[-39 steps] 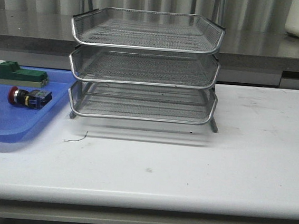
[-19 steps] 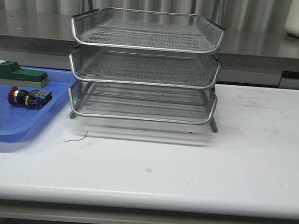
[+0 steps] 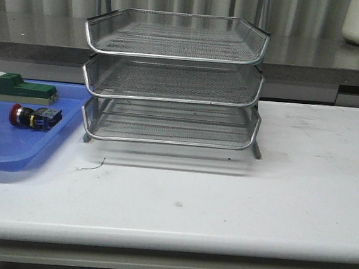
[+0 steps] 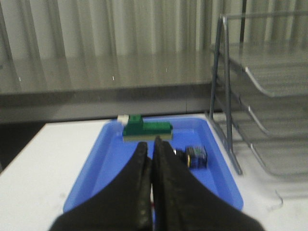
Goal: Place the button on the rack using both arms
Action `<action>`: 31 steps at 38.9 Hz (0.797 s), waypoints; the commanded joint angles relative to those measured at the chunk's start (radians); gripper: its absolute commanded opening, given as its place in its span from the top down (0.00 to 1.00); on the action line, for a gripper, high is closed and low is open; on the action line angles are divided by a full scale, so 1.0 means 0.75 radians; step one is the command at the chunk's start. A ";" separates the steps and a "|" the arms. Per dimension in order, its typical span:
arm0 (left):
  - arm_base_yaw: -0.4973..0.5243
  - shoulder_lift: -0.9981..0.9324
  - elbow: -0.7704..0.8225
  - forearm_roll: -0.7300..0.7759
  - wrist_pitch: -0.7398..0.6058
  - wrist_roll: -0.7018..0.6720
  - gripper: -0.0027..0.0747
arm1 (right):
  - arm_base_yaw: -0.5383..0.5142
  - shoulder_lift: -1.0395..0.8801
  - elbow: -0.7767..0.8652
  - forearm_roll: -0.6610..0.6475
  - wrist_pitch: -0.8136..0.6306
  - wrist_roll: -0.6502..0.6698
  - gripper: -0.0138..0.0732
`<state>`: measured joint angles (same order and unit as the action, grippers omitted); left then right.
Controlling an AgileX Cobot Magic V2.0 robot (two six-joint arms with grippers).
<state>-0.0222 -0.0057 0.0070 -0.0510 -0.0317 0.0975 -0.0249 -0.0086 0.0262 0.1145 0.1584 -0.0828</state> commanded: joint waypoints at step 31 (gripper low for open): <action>-0.001 0.706 -0.692 0.200 0.235 -0.012 0.99 | -0.006 0.692 -0.730 0.069 0.250 0.003 0.90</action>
<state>-0.0222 0.4935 -0.4720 0.0986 0.2081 0.0975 -0.0249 0.4935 -0.4826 0.1566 0.4159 -0.0828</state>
